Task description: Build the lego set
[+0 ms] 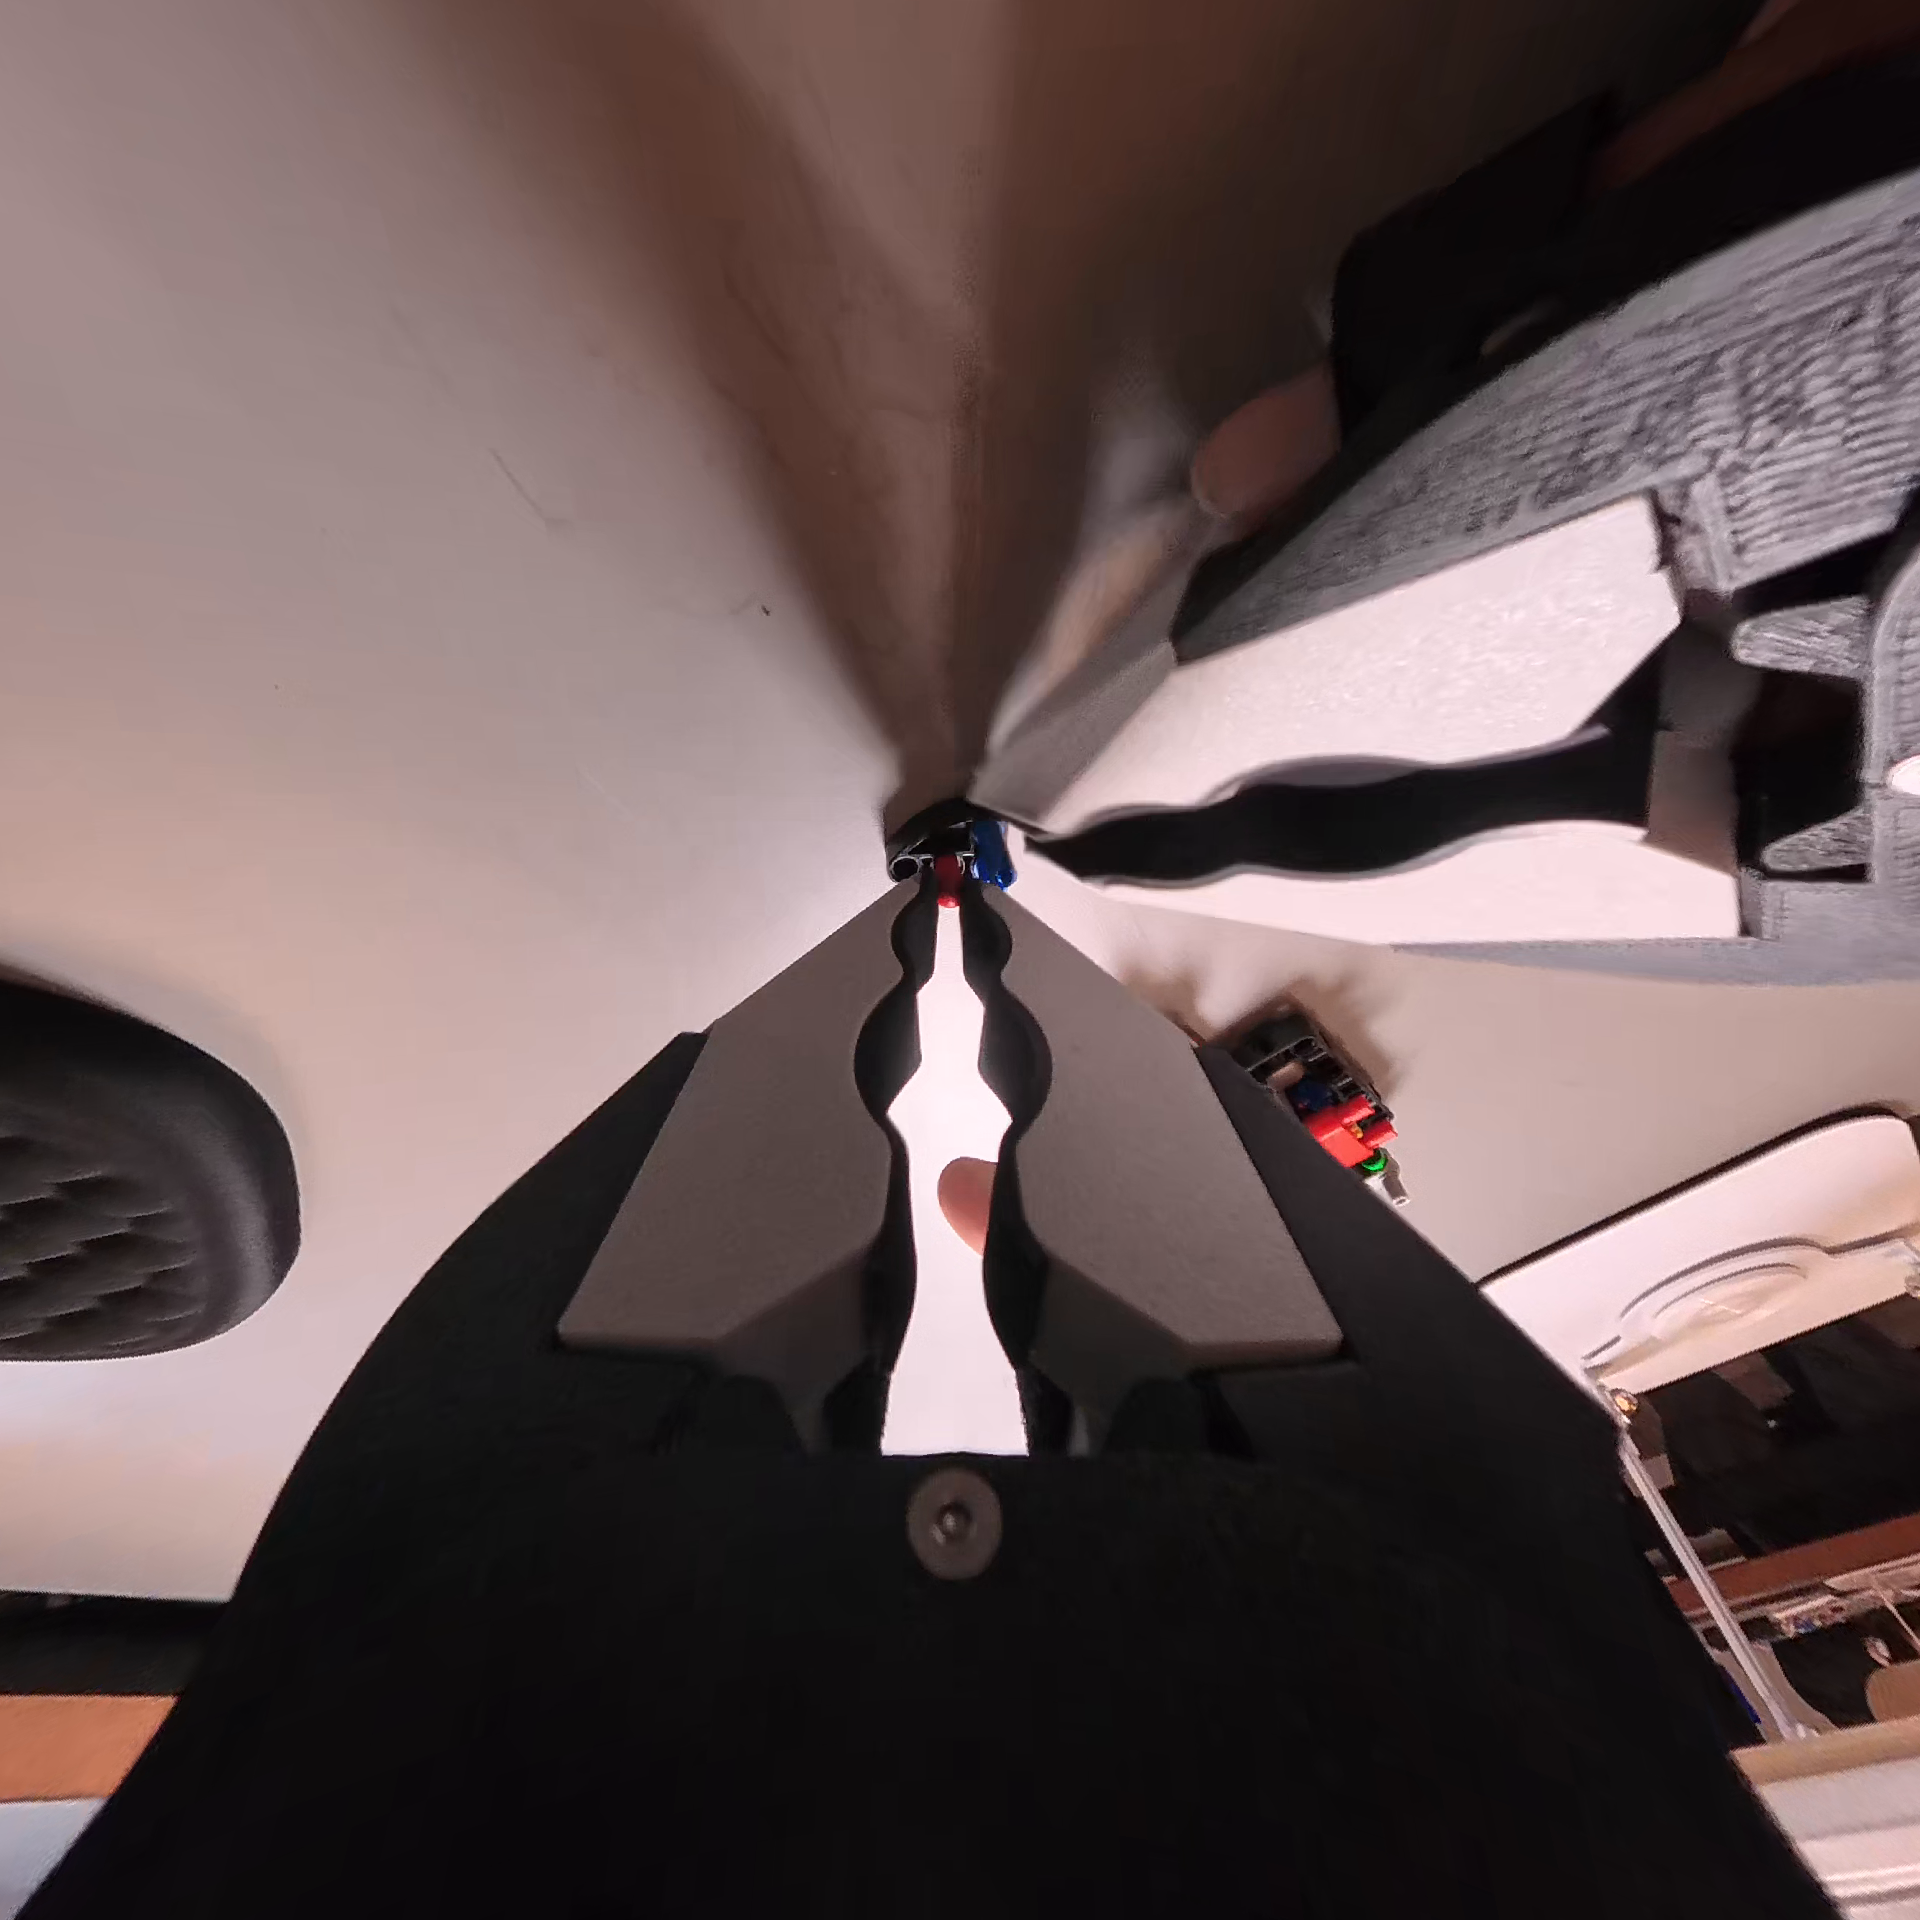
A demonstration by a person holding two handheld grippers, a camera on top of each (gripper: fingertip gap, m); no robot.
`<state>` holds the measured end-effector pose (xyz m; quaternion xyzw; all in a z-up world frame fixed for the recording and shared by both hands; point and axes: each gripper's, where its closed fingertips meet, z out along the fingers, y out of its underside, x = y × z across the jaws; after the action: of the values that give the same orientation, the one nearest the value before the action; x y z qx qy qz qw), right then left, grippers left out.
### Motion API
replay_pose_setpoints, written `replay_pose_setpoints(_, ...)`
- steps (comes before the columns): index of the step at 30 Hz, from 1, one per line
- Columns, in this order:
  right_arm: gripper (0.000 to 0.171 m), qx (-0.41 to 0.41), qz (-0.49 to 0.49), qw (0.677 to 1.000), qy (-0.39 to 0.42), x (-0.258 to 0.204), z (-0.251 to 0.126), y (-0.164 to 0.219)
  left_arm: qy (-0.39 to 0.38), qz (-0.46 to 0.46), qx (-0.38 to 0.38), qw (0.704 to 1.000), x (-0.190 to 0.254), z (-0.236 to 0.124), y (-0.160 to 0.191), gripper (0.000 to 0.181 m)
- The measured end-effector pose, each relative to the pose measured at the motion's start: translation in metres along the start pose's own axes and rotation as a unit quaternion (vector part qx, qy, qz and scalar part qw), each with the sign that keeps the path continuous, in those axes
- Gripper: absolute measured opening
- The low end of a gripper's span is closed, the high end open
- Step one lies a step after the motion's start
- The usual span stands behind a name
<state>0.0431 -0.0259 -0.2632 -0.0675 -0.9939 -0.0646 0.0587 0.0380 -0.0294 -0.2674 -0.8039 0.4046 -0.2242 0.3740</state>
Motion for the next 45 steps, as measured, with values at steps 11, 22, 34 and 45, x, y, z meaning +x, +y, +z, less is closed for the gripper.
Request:
replay_pose_setpoints(11,0.002,-0.001,-0.016,1.0,0.008,0.0,0.0,0.0,0.022,0.041,-0.013,0.999,0.0,0.009,-0.003,0.015)
replay_pose_setpoints(22,0.002,0.0,-0.011,1.0,-0.009,-0.001,0.0,0.0,0.015,0.06,-0.014,0.998,0.0,0.01,-0.003,0.015)
replay_pose_setpoints(34,0.002,0.059,0.097,0.993,-0.019,-0.002,0.001,-0.002,0.013,0.061,-0.014,0.998,0.0,0.01,-0.003,0.015)
replay_pose_setpoints(45,0.002,0.112,0.201,0.973,-0.011,0.0,0.002,-0.001,0.01,0.05,-0.014,0.999,-0.001,0.01,-0.003,0.015)
